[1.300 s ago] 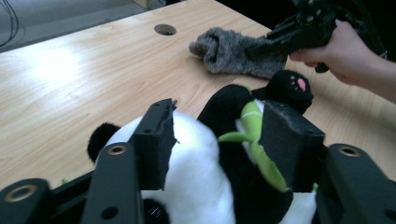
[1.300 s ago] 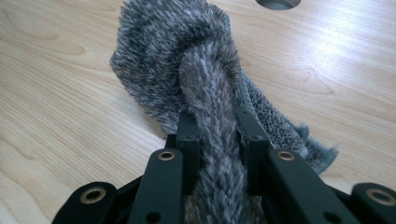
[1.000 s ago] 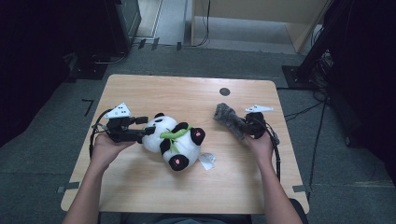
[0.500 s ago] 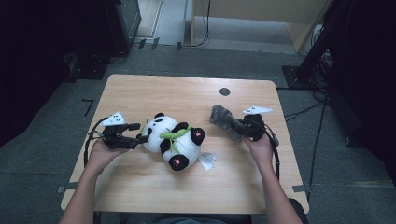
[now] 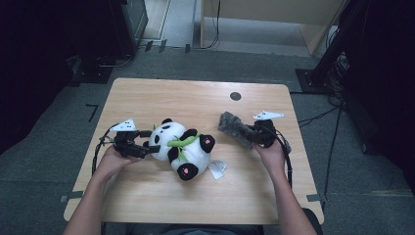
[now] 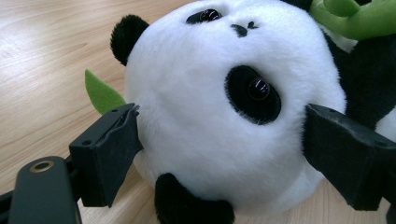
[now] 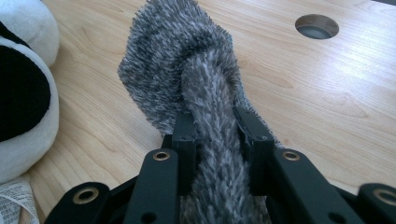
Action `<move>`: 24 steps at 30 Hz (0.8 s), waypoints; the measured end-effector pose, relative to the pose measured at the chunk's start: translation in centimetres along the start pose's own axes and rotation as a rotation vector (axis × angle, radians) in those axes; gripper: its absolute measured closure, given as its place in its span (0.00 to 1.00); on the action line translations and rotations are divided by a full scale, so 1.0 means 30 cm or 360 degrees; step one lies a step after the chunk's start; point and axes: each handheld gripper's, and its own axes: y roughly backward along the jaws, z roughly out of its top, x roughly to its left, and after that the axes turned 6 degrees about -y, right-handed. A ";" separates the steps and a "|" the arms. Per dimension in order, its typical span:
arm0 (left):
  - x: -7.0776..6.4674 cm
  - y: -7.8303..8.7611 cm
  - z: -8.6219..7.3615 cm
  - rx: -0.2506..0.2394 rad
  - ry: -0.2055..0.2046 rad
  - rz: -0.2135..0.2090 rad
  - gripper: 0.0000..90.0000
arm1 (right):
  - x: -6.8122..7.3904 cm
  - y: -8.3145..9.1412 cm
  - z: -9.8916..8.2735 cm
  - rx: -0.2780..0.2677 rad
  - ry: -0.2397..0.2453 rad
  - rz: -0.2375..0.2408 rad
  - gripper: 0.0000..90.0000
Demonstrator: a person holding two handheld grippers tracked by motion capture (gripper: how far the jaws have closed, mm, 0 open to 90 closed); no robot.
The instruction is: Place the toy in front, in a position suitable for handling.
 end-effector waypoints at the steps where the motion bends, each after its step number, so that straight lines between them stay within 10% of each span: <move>1: 0.000 -0.003 -0.001 0.0004 -0.0009 -0.0006 0.14 | 0.001 -0.001 0.000 -0.0001 0.0002 0.0002 0.81; 6: -0.005 -0.021 -0.006 0.0014 -0.0019 -0.0056 0.18 | 0.000 -0.004 0.001 0.0003 0.0000 0.0006 0.81; 15: -0.047 -0.017 0.012 0.0063 -0.0113 0.0018 0.55 | 0.000 -0.002 0.003 0.0000 -0.0010 0.0007 0.81; 24: -0.079 -0.002 0.040 0.0017 0.0065 0.0015 0.73 | -0.016 0.022 0.008 -0.0045 -0.0070 0.0025 0.81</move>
